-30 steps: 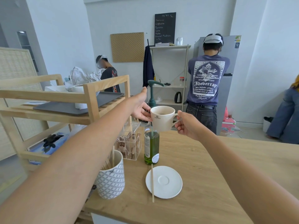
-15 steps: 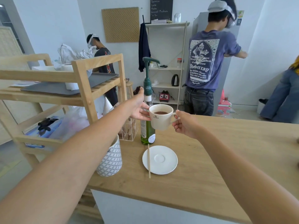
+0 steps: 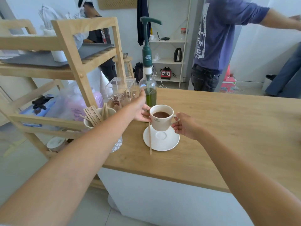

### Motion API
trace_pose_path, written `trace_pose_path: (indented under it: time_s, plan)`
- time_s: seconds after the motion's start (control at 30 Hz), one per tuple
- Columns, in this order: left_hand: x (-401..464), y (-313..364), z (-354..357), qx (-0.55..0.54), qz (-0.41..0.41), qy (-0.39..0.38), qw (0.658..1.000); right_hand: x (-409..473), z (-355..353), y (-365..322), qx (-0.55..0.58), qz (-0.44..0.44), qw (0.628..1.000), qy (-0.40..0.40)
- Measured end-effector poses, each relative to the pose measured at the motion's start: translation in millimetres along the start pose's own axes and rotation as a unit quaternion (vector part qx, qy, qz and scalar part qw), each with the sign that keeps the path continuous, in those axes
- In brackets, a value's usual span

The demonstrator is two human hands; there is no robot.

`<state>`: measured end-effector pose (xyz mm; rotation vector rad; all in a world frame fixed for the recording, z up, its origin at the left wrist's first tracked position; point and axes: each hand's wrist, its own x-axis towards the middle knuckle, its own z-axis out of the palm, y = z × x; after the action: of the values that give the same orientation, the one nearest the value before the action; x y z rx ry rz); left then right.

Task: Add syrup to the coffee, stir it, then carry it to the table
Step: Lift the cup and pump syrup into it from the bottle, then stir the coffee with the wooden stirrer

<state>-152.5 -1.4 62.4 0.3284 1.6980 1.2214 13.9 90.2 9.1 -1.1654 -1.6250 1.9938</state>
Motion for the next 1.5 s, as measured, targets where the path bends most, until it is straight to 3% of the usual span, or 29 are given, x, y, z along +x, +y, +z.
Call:
trace_pose_path:
  time_s: [0.27, 0.6, 0.7, 0.77, 0.83, 0.9, 1.0, 1.1, 1.27, 1.5]
  plan:
    - [14.8, -34.4, 3.7, -0.021, -0.047, 0.013, 0.999, 7.2, -1.8, 36.3, 0.007, 0.03, 0.999, -0.014]
    - [17.7, -46.0, 4.7, -0.005, -0.028, 0.016, 0.999, 9.5, -3.4, 45.9, 0.022, 0.023, 0.999, -0.029]
    - [17.9, -53.1, 5.3, 0.085, 0.035, 0.047, 0.995, 6.5, -3.9, 47.4, -0.025, 0.001, 1.0, -0.009]
    - [14.6, -63.5, -0.2, 0.228, 0.123, 0.108, 0.96, 3.2, -4.3, 51.1, -0.113, -0.043, 0.992, 0.043]
    - [11.7, -81.2, -10.4, 0.371, 0.194, 0.156, 0.895, -3.0, -3.6, 57.6, -0.236, -0.137, 0.953, 0.133]
    - [17.1, -104.1, -23.1, 0.456, 0.213, 0.174, 0.847, -12.8, 1.5, 66.1, -0.326, -0.278, 0.883, 0.19]
    - [24.8, -132.7, -35.3, 0.521, 0.216, 0.171, 0.808, -27.8, 14.6, 82.2, -0.425, -0.408, 0.797, 0.135]
    - [26.9, -149.1, -35.9, 0.531, 0.223, 0.164, 0.801, -30.2, 26.9, 97.2, -0.498, -0.472, 0.724, 0.079]
    - [24.8, -159.3, -32.2, 0.551, 0.225, 0.164, 0.786, -27.4, 45.9, 103.3, -0.546, -0.502, 0.67, 0.045]
    - [29.0, -171.7, -36.4, 0.582, 0.239, 0.161, 0.76, -19.5, 53.6, 101.8, -0.567, -0.502, 0.653, 0.004]
